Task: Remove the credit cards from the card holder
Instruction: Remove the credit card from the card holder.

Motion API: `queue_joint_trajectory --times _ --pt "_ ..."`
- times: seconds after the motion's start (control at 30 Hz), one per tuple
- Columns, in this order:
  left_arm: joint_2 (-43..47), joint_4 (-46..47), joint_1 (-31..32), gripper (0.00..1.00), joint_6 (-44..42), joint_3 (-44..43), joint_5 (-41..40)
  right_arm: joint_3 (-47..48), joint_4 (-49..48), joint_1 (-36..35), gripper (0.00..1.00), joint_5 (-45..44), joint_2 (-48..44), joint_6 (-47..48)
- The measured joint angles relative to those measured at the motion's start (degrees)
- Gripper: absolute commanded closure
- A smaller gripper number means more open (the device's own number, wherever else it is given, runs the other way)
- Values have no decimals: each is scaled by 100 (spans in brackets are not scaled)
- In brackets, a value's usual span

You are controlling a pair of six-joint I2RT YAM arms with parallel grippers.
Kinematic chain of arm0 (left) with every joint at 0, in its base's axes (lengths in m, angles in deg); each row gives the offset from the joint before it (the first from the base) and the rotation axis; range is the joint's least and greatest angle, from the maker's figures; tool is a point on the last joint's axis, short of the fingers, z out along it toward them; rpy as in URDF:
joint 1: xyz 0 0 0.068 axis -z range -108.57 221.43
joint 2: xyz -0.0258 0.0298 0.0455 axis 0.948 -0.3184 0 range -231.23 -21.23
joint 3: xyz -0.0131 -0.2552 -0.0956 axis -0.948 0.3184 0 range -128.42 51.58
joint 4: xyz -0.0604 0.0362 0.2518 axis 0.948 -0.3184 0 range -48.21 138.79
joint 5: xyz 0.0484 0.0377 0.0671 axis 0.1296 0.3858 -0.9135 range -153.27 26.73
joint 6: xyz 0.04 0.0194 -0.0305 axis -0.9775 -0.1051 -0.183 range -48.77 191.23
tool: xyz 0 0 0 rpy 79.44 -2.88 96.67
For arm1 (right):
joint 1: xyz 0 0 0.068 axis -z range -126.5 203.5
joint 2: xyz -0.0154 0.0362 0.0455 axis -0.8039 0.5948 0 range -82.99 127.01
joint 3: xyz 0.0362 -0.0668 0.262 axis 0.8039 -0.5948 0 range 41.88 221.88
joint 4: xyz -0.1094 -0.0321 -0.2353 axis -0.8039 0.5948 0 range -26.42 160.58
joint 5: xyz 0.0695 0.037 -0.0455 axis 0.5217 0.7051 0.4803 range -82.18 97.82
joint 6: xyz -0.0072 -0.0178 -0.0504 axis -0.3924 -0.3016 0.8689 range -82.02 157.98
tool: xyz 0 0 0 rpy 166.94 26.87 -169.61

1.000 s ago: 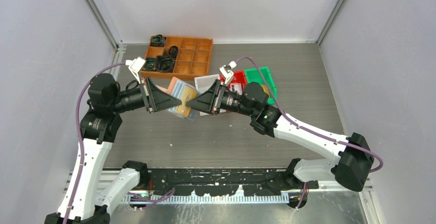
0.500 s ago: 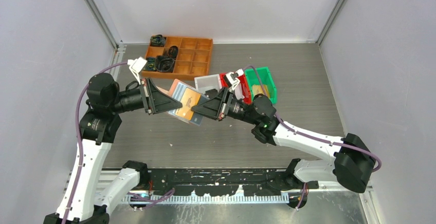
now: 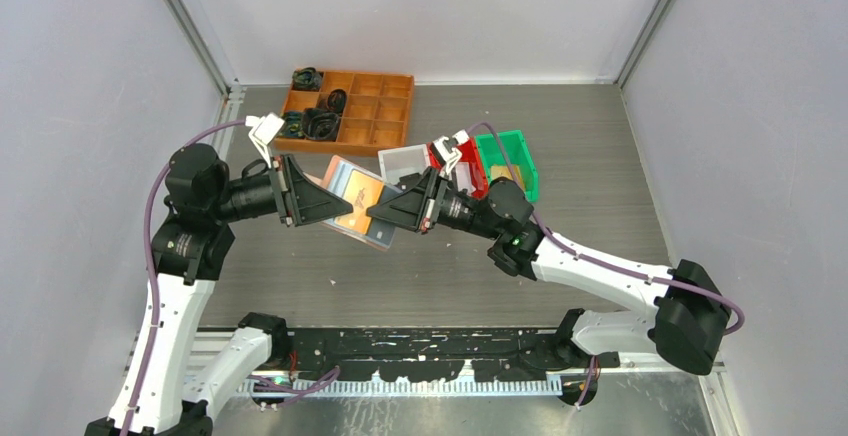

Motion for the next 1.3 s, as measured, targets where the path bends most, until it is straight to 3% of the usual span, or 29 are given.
queue_joint_trajectory --times 0.23,0.6,0.63,0.77,0.83,1.07,1.3 --pt "7 -260 -4 85 -315 0 -74 223 435 -142 99 -13 -26 415" --pt "-83 -229 144 94 26 4 133 -219 260 -286 99 -376 -487 640" --pt "-105 -225 149 94 61 4 133 -232 245 -286 97 -396 -490 640" --pt "-142 -199 149 93 131 4 136 -243 219 -282 65 -417 -490 632" --pt "-136 -175 103 93 138 4 111 -262 197 -267 61 -402 -511 634" --pt "-133 13 37 92 258 4 85 -260 98 -240 62 -481 -492 614" --pt "-131 61 -11 87 269 -2 61 -258 -166 -168 71 -476 -271 463"
